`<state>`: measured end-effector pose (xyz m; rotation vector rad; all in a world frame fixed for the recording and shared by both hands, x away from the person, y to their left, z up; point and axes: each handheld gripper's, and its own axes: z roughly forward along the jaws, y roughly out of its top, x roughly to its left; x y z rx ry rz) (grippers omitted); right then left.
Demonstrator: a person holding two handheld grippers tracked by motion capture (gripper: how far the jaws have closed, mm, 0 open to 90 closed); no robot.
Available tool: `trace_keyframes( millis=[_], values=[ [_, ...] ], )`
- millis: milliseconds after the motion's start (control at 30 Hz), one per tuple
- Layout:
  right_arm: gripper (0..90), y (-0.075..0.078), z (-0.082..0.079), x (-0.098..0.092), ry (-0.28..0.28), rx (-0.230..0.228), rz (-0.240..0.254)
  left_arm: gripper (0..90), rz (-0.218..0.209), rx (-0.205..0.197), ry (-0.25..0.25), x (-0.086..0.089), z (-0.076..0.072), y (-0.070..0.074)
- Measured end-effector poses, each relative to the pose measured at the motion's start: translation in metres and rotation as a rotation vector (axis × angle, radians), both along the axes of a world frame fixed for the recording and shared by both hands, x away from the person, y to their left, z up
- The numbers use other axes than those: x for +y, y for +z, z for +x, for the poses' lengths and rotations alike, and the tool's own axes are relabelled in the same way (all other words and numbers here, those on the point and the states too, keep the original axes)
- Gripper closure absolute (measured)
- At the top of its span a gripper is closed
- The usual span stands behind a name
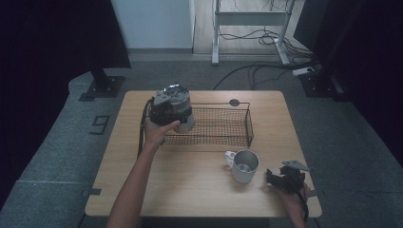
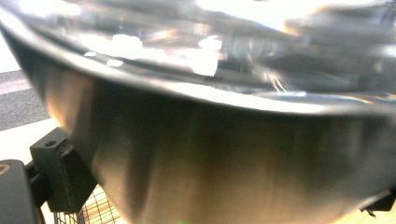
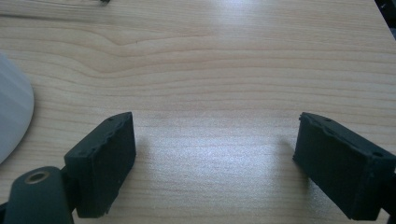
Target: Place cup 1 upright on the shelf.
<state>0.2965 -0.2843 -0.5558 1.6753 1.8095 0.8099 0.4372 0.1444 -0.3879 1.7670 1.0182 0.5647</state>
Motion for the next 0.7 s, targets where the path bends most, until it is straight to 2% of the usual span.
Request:
trace_keyframes(
  millis=[233,700],
  values=[
    [12.2,0.0,0.0,0.0,0.0,0.0,0.0,4.2,0.013,0.005,-0.006,-0.006,0.008,-0.002],
    [12.2,0.0,0.0,0.0,0.0,0.0,0.001,4.3,0.025,0.028,0.017,-0.008,0.023,-0.011]
  ],
)
